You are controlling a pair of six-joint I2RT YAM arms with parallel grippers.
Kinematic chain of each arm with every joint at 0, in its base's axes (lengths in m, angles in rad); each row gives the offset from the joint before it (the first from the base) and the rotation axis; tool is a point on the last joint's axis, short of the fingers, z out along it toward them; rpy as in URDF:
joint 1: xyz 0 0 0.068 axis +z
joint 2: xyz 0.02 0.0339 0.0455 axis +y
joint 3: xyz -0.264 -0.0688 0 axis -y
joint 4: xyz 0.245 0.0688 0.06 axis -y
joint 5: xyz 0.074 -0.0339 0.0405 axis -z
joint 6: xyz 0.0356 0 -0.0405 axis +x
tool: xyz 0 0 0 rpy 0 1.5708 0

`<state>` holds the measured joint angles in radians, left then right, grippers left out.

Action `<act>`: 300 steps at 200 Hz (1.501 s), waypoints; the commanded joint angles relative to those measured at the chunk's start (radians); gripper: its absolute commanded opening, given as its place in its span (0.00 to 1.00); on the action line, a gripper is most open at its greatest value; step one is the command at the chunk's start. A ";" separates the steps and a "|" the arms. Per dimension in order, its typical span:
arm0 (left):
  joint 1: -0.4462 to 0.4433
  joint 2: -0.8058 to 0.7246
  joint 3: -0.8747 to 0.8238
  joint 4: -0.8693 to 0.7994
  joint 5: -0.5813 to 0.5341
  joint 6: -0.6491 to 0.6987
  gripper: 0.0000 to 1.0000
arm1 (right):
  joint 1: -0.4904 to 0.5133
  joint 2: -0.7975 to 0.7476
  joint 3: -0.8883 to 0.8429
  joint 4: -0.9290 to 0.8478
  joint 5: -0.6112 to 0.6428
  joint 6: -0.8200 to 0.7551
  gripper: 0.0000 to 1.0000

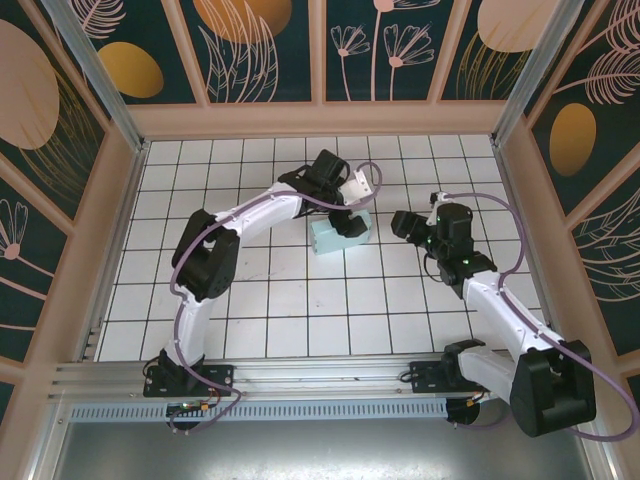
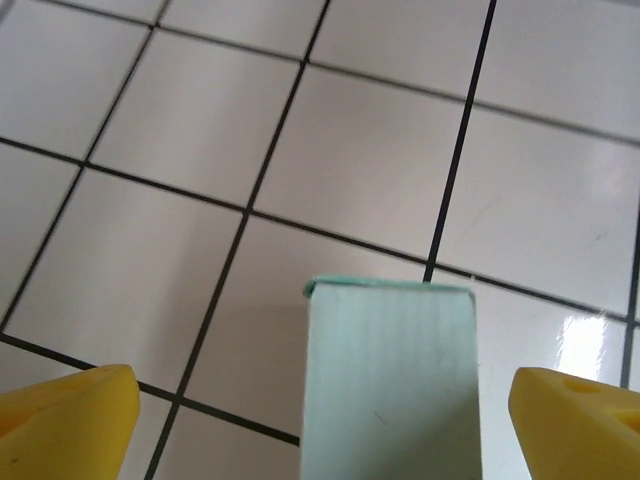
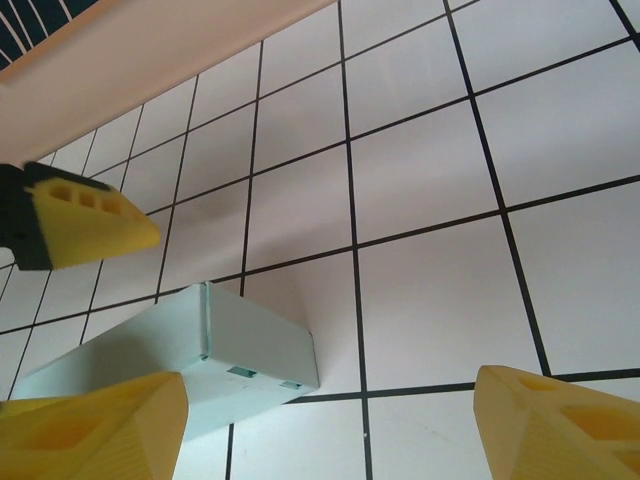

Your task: Fold the paper box

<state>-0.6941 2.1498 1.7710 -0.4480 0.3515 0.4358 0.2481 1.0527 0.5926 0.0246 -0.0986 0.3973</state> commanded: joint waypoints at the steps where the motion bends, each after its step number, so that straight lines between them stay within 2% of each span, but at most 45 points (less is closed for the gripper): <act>1: -0.012 0.025 0.050 -0.131 -0.056 0.051 0.82 | -0.012 -0.019 -0.013 0.001 -0.006 -0.025 0.75; 8: -0.013 0.024 0.053 -0.138 -0.055 0.053 0.72 | -0.012 -0.017 -0.012 0.003 -0.009 -0.027 0.75; 27: -0.016 0.014 0.064 -0.163 -0.057 0.057 0.58 | -0.014 -0.008 -0.012 0.007 -0.013 -0.025 0.75; 39: -0.018 -0.001 0.052 -0.162 -0.070 0.057 0.45 | -0.015 0.002 -0.013 0.008 -0.016 -0.022 0.74; 71: -0.026 -0.083 -0.061 -0.063 -0.195 0.070 0.41 | -0.016 0.034 -0.010 0.010 -0.030 -0.010 0.74; 80: -0.025 -0.119 -0.115 0.006 -0.246 0.075 0.38 | -0.016 0.045 -0.009 0.013 -0.036 -0.008 0.74; 120: -0.033 -0.276 -0.365 0.357 -0.505 0.165 0.39 | -0.016 0.078 0.003 0.019 -0.048 -0.006 0.73; 152: -0.033 -0.294 -0.517 0.543 -0.575 0.342 0.42 | -0.016 0.102 0.009 0.034 -0.065 0.002 0.73; 191: -0.054 -0.349 -0.755 0.874 -0.482 0.489 0.49 | -0.015 0.116 0.001 0.035 -0.055 0.005 0.73; 228: -0.090 -0.347 -0.896 0.987 -0.439 0.576 0.52 | -0.018 0.122 -0.006 0.035 -0.036 0.001 0.73; 247: -0.094 -0.341 -0.890 0.945 -0.442 0.512 0.59 | -0.018 0.136 0.009 0.030 -0.044 -0.002 0.73; 275: -0.095 -0.412 -0.915 0.938 -0.397 0.391 0.88 | -0.017 0.140 0.028 0.030 -0.052 -0.010 0.74; 280: -0.095 -0.428 -0.926 0.961 -0.401 0.356 0.98 | -0.017 0.138 0.029 0.031 -0.048 -0.009 0.74; 300: -0.090 -0.520 -0.990 1.082 -0.422 0.232 0.99 | -0.020 0.131 0.029 0.047 -0.044 -0.005 0.79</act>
<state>-0.7902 1.7542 0.8368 0.4683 -0.0830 0.8371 0.2398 1.1885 0.5945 0.0269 -0.1509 0.3992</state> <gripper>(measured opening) 0.982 0.769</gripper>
